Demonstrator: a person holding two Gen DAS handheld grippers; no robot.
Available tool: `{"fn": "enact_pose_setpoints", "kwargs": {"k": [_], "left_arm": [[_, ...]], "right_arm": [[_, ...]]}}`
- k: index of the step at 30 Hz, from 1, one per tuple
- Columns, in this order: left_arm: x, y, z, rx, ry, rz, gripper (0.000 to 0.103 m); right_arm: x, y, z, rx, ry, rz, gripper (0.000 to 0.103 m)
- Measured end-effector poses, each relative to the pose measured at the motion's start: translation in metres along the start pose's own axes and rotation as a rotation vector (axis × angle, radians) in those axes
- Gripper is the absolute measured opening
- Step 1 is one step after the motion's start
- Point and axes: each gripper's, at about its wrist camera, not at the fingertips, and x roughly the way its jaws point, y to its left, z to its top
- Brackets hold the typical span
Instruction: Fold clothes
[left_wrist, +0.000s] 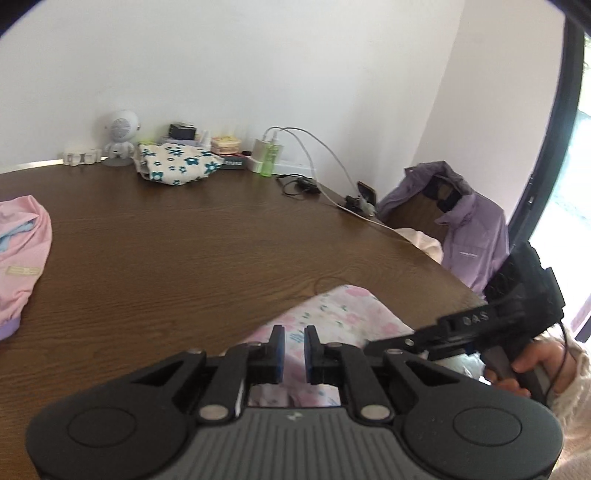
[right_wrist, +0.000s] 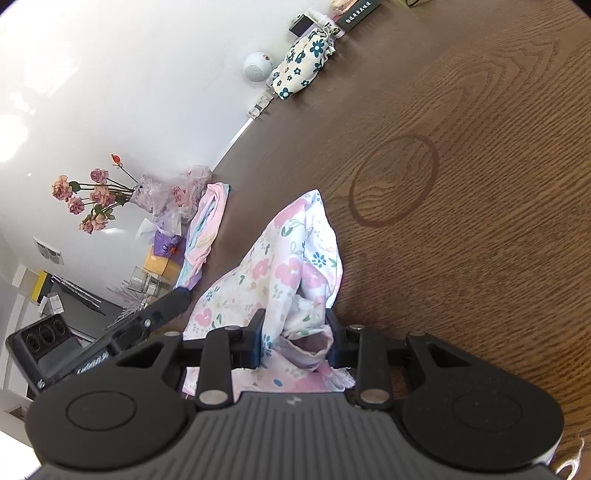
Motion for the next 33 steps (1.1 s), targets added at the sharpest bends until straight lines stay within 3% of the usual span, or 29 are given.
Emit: {"fn": "enact_pose_setpoints", "kwargs": {"k": [5,10,17,19,21,22,24,26,33], "left_arm": [[0.005,-0.014,-0.018,0.013,0.044,0.053,0.009],[0.006,-0.009,-0.031,-0.072,0.022,0.042,0.009],[0.009,-0.011,-0.034,-0.058,0.006,0.056,0.014],[0.0,-0.012,-0.032,-0.049,-0.019,0.047,0.026],[-0.012,-0.011,-0.029,-0.045,-0.053,0.061,0.051],[-0.018,-0.01,-0.028,-0.048,-0.067,0.076,0.057],[-0.025,-0.008,-0.026,-0.07,-0.079,0.102,0.082],[-0.031,-0.005,-0.024,-0.1,-0.081,0.121,0.091],[-0.027,0.013,-0.02,-0.257,-0.028,0.095,0.093]], "right_arm": [[-0.003,0.0,-0.011,0.038,-0.041,-0.005,0.03],[-0.007,-0.001,-0.021,0.074,-0.084,-0.003,0.03],[-0.007,-0.001,-0.023,0.087,-0.094,-0.006,0.031],[-0.009,0.002,-0.021,0.07,-0.082,-0.008,0.039],[-0.016,0.009,-0.017,0.025,-0.089,-0.022,0.053],[-0.019,0.013,-0.015,-0.003,-0.097,-0.033,0.056],[-0.026,0.019,-0.011,-0.052,-0.108,-0.051,0.072],[-0.031,0.024,-0.006,-0.088,-0.114,-0.063,0.076],[-0.029,0.033,0.002,-0.154,-0.062,-0.101,0.082]]}}
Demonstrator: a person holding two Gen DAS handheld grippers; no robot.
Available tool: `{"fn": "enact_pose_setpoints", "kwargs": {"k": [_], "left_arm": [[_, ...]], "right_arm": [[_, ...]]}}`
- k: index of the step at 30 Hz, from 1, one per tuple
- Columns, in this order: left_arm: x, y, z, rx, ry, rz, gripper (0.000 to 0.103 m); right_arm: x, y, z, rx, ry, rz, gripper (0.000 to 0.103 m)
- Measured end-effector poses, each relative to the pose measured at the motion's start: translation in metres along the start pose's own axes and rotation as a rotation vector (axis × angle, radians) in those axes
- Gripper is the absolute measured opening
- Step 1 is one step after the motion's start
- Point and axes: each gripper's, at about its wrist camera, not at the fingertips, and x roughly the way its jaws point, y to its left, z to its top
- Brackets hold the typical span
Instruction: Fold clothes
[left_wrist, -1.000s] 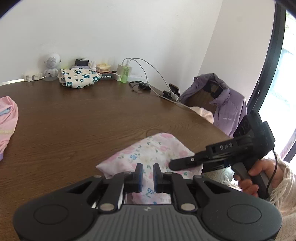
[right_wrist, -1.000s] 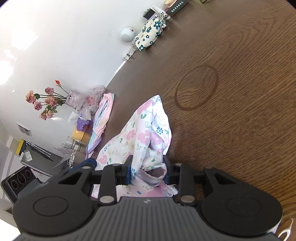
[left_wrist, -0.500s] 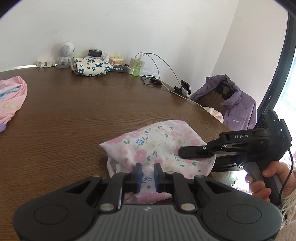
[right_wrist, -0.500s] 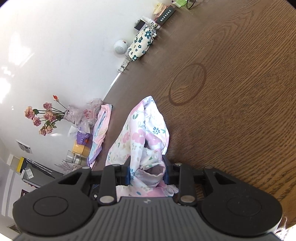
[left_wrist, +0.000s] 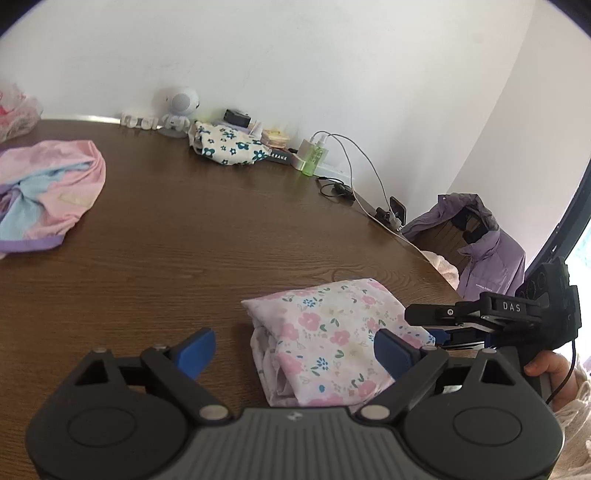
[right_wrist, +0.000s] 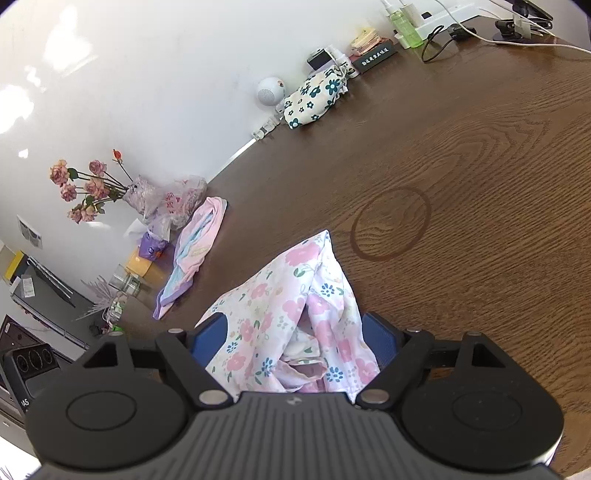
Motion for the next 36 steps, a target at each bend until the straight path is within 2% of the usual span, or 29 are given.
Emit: {"fn": "enact_pose_setpoints", "kwargs": {"k": [13,18,20,22,23,24,25,30,33,36], "left_arm": [[0.039,0.028,0.007,-0.227,0.116,-0.025,0.093],[0.055,0.03,0.008,-0.266,0.147,-0.125,0.091],[0.059,0.029,0.008,-0.283,0.159,-0.125,0.086],[0.062,0.028,0.008,-0.299,0.172,-0.119,0.063],[0.064,0.029,0.006,-0.323,0.174,-0.126,0.047],[0.067,0.032,0.004,-0.354,0.175,-0.136,0.044],[0.068,0.034,0.003,-0.374,0.173,-0.14,0.044],[0.074,0.036,-0.004,-0.425,0.16,-0.158,0.03],[0.074,0.036,-0.004,-0.414,0.155,-0.173,0.026],[0.069,0.034,0.0,-0.404,0.133,-0.179,0.025]], "right_arm": [[0.014,-0.002,0.011,-0.019,0.077,-0.017,0.084],[0.02,-0.004,0.01,-0.022,0.092,0.0,0.084],[0.021,-0.006,0.009,-0.017,0.09,0.02,0.083],[0.023,-0.007,0.007,-0.005,0.089,0.039,0.073],[0.024,-0.009,0.005,0.013,0.092,0.047,0.06],[0.026,-0.013,0.004,0.042,0.094,0.061,0.051],[0.028,-0.017,0.002,0.075,0.096,0.078,0.047],[0.034,-0.03,-0.007,0.187,0.08,0.123,0.025],[0.036,-0.033,-0.009,0.219,0.065,0.144,0.017],[0.034,-0.028,-0.007,0.202,0.049,0.151,0.015]]}}
